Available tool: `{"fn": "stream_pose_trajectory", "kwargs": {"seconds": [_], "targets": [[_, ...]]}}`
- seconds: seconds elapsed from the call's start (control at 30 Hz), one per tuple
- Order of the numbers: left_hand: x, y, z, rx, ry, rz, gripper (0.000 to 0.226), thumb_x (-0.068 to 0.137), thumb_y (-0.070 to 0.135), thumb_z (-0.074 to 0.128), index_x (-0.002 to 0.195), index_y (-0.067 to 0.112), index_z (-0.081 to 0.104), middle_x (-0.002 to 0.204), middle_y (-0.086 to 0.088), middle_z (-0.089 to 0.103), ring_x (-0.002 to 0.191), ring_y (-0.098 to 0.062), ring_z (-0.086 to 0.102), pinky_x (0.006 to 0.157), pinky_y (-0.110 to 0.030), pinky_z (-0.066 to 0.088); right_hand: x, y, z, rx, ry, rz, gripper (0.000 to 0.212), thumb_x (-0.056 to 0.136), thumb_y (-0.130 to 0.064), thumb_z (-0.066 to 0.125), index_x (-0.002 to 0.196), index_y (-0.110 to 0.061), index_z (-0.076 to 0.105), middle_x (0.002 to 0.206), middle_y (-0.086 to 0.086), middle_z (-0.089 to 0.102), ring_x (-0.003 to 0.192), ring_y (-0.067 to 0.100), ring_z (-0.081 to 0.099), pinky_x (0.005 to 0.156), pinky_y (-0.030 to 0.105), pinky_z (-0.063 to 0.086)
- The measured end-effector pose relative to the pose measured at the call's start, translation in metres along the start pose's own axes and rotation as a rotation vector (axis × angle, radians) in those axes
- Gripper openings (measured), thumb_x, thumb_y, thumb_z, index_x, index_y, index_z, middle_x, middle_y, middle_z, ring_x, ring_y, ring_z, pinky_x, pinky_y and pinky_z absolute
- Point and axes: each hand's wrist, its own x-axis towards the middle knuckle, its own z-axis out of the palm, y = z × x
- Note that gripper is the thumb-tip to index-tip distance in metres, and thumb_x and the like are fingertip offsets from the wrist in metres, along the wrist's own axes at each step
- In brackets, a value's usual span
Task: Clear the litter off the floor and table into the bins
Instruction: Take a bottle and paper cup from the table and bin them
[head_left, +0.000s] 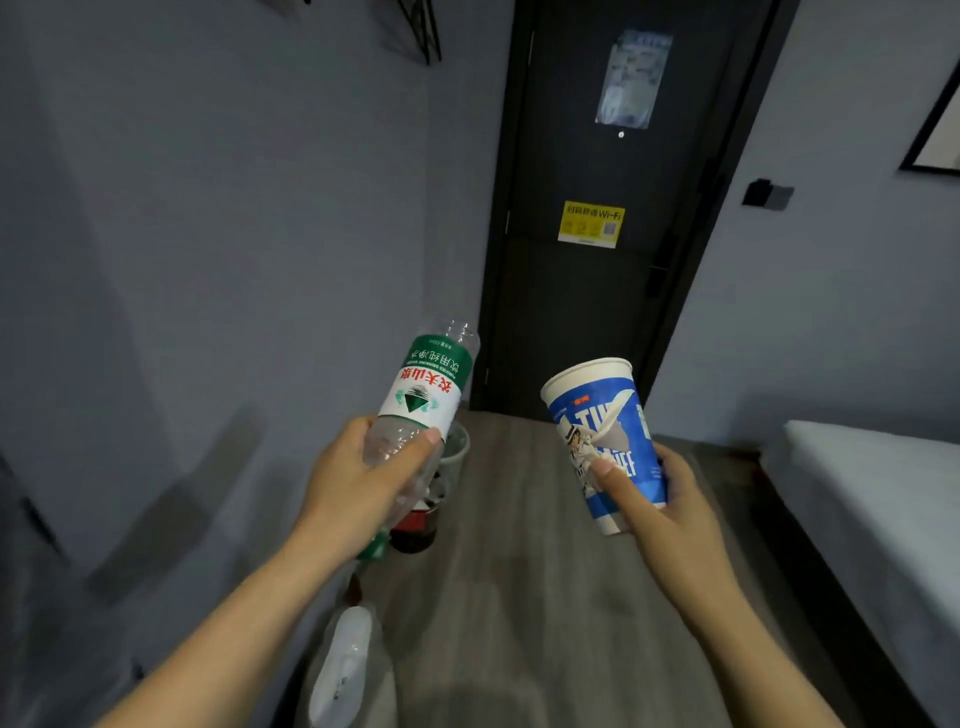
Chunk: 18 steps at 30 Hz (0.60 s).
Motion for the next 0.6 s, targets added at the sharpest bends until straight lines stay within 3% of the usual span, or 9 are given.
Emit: {"fn": "stream_pose_trajectory", "kwargs": {"seconds": [0.13,0.27,0.4,0.5,0.6], "targets": [[0.062,-0.023,0.027,0.03,-0.012,-0.026,0.063,0.05,0.066,0.073,0.1,0.029,0.061,0.084,0.002,0.071,0.068,-0.018,0.066,0.058,-0.034,0.05,0.062,0.03,0.019,-0.021,-0.016,0.032,0.035,0.075,-0.051,0.071,0.104,-0.043,0.053,0.091,-0.025,0.066,0.082,-0.005,0.066,0.056,0.011,0.048],[0.127,-0.04,0.063,0.056,0.009,-0.028,0.049,0.066,0.053,0.077,0.105,0.027,0.06,0.087,0.001,0.071,0.067,-0.015,0.068,0.055,-0.031,0.05,0.137,0.065,0.035,0.006,-0.046,0.056,0.035,0.073,-0.051,0.072,0.102,-0.045,0.053,0.092,-0.024,0.067,0.081,-0.004,0.067,0.054,0.012,0.05],[0.188,-0.052,0.1,0.074,0.019,-0.065,0.042,0.076,0.04,0.075,0.109,0.022,0.057,0.091,0.001,0.069,0.068,-0.015,0.07,0.051,-0.028,0.049,0.215,0.092,0.046,0.006,-0.103,0.064,0.052,0.062,-0.063,0.065,0.107,-0.04,0.052,0.093,-0.02,0.065,0.084,-0.005,0.065,0.059,0.017,0.051],[0.23,-0.061,0.122,0.098,0.04,-0.089,0.036,0.078,0.042,0.073,0.106,0.026,0.057,0.095,0.002,0.068,0.079,-0.02,0.069,0.06,-0.033,0.053,0.269,0.107,0.057,-0.019,-0.168,0.06,0.053,0.059,-0.066,0.064,0.104,-0.04,0.053,0.091,-0.022,0.065,0.082,-0.006,0.065,0.054,0.014,0.051],[0.271,-0.075,0.136,0.11,0.066,-0.124,0.034,0.078,0.043,0.073,0.104,0.029,0.057,0.095,0.004,0.067,0.081,-0.021,0.069,0.058,-0.032,0.051,0.316,0.123,0.074,-0.039,-0.247,0.078,0.053,0.063,-0.063,0.063,0.108,-0.038,0.052,0.093,-0.019,0.065,0.081,-0.006,0.065,0.054,0.012,0.05]]}}
